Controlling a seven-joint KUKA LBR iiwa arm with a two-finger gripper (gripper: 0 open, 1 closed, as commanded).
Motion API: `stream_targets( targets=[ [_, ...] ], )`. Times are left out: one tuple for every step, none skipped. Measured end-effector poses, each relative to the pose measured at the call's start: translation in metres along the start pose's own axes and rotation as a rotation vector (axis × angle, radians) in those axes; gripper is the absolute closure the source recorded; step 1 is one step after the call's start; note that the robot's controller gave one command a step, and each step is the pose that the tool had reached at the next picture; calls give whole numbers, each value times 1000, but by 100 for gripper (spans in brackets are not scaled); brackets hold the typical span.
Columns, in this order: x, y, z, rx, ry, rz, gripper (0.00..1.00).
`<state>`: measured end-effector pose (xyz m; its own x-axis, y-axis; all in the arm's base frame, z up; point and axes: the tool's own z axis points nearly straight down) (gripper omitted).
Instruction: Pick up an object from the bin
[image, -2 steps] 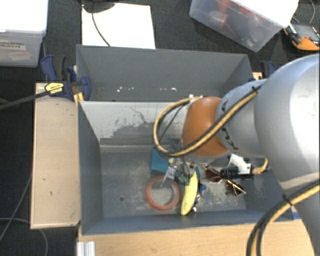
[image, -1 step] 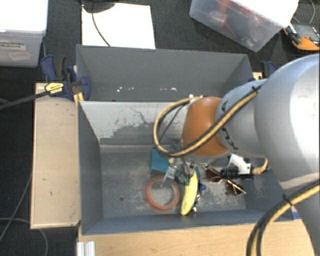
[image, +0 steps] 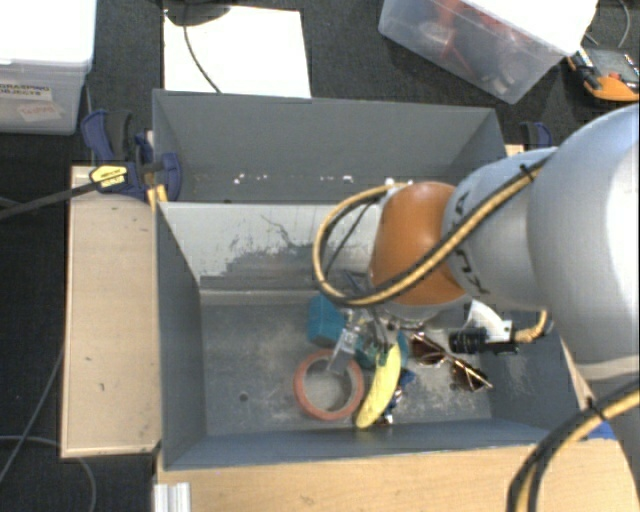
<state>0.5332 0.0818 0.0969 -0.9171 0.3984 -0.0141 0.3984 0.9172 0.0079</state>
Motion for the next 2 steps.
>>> stream_targets(
  targets=[
    [-1, 0, -30, -2, -4, -2, 100],
    [0, -1, -73, 4, 6, -4, 100]
  ],
)
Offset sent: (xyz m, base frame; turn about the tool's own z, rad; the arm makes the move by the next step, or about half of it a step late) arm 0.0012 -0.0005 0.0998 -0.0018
